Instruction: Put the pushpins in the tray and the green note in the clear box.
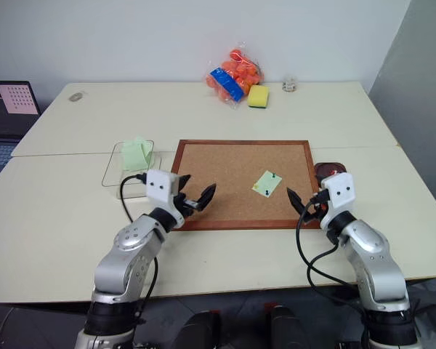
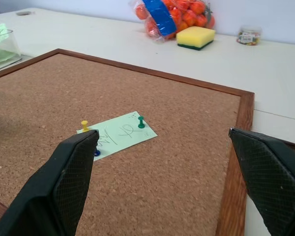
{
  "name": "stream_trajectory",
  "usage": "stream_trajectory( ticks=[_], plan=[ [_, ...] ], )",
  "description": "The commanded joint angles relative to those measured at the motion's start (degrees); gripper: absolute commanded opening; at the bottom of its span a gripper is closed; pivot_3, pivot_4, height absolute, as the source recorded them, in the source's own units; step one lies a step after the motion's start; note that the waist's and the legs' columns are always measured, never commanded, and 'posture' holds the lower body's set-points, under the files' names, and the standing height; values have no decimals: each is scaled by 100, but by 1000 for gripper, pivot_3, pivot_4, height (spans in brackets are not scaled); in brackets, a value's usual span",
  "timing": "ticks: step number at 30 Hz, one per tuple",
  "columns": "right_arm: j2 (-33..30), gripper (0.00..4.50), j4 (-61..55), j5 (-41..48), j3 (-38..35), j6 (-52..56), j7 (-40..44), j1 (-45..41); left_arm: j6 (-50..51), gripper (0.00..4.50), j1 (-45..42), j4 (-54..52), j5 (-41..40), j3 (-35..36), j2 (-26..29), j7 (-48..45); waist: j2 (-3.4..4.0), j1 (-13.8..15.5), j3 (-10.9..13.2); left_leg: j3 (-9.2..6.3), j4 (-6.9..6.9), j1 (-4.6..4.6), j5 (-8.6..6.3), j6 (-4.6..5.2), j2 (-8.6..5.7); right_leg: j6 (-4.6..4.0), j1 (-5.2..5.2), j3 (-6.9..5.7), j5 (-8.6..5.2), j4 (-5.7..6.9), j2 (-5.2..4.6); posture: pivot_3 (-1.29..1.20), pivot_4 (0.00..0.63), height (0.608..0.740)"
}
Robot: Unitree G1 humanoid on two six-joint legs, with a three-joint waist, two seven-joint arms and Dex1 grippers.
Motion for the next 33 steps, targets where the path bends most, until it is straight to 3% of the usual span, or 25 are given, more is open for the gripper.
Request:
stream_trajectory(
  ticks=[1, 10, 16, 23, 33],
  plan=[
    [-104, 4500, 58, 79, 27, -35, 252, -274, 69, 3188, -209, 121, -172, -225, 109, -454, 0, -2, 0, 1, -1, 0, 0, 0, 0, 0, 0, 1, 0, 0, 0, 0, 150, 740],
    [-267, 4500, 719, 99, 509, -157, 1192, -612, 255, 1333, -456, 393, -227, -501, 246, -915, 0, -4, 0, -1, -2, -1, 0, 0, 1, -3, -2, -1, -1, 0, 0, 0, 150, 740],
    [-126, 4500, 1351, 40, 478, -281, 1217, -1000, 295, 138, -510, 455, -225, -481, 327, -981, 0, -9, 0, 1, -2, 1, 0, 0, 2, -8, -2, 0, 2, 2, 0, 0, 150, 740],
    [-4, 4500, 1999, -181, 550, -544, 1118, -1420, 239, 66, -719, 1039, -57, -306, 229, -546, 0, -7, 0, 0, -1, -1, 0, 0, 1, -21, -2, -1, 10, 1, -1, 0, 150, 740],
    [168, 4500, 2782, -421, 645, -740, 1132, -1863, 289, 66, -935, 2266, 338, -714, 100, -559, 2, 9, -2, -1, 1, 4, 1, 1, -3, -24, 3, -2, 15, 4, -3, 0, 150, 740]
  ],
)
